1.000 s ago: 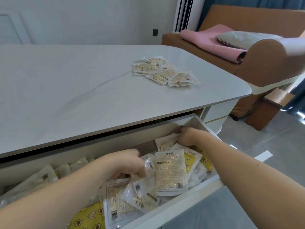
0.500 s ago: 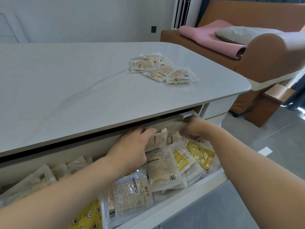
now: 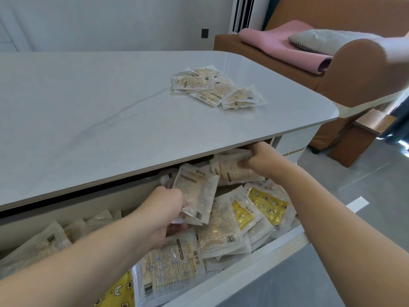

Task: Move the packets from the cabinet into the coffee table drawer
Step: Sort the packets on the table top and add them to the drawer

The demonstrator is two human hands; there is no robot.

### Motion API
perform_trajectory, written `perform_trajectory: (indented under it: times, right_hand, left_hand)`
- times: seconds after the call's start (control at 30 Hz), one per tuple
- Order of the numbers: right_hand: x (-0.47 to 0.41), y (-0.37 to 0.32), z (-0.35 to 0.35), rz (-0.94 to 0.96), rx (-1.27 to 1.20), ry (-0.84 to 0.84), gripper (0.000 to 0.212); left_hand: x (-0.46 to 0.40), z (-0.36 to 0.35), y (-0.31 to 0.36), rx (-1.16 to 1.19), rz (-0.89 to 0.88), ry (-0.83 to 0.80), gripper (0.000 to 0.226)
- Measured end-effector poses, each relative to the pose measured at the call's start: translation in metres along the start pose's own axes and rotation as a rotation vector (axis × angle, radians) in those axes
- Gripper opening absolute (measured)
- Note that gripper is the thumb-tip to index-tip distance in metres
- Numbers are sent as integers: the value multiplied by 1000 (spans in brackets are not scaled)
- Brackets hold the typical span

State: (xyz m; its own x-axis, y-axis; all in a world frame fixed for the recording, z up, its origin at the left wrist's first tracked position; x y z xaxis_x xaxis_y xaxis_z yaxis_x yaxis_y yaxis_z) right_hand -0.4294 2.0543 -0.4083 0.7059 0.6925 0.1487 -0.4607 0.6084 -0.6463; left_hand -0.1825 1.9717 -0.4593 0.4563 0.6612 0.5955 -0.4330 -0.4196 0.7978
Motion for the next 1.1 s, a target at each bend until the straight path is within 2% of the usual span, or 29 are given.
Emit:
perform_trajectory:
  times: [0.13, 0.23, 0.27, 0.33, 0.4, 0.47, 0.5, 0.53, 0.63, 0.73, 0.77, 0.83, 0.9, 1.0, 1.1]
  right_hand:
    - [13, -2, 5, -36, -73, 41, 28]
    - [27, 5, 17, -135, -236, 74, 39]
    - [33, 9, 20, -189, -328, 60, 43]
    - [45, 10, 21, -270, -490, 7, 50]
    - [58, 6, 10, -318, -535, -62, 59]
    - [70, -1, -12, -309, -408, -104, 64]
    - [74, -5, -24, -275, -280, -112, 63]
    - [77, -10, -34, -231, -146, -118, 61]
    - [81, -21, -57, -121, 199, -201, 58]
    - [83, -31, -64, -20, 433, -251, 49]
    - [83, -34, -66, 12, 466, -250, 45]
    - [84, -39, -70, 77, 499, -267, 38]
    - [84, -40, -74, 124, 508, -292, 32]
    - [86, -36, -73, 110, 500, -298, 40]
    - [90, -29, -73, 52, 564, -375, 58]
  left_hand:
    - [16, -5, -9, 117, 100, -103, 15]
    - [27, -14, -10, 108, 208, -213, 10]
    - [32, -17, -13, 5, 237, -284, 13]
    - [35, -21, -21, -389, 175, -411, 23]
    - [29, -16, -15, -870, -92, -364, 25]
    - [26, -7, -2, -1269, -424, -230, 22]
    - [25, 0, -2, -1380, -522, -192, 26]
    - [23, 8, -8, -1439, -538, -196, 36]
    - [18, 28, -32, -1466, -407, -317, 77]
    - [15, 31, -35, -1546, -349, -369, 92]
    - [15, 29, -33, -1562, -333, -376, 86]
    - [17, 28, -27, -1545, -344, -371, 52]
    - [17, 30, -22, -1433, -352, -361, 32]
    - [17, 43, -12, -1208, -342, -253, 23]
    - [17, 62, -8, -805, -319, -46, 23]
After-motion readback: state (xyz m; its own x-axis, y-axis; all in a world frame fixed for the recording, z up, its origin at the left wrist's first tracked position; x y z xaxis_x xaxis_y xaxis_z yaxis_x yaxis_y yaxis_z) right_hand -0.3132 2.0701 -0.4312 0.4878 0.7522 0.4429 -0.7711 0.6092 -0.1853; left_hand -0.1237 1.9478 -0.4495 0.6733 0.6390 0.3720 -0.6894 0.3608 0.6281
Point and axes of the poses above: each hand's wrist, its own x-axis away from the middle knuckle, its own z-axis out of the back of the hand, y = z × x, the point moved 6 cm from there along -x, towards the middle knuckle, and after that the axes turned 1 degree about -z, right-handed, at the moved point
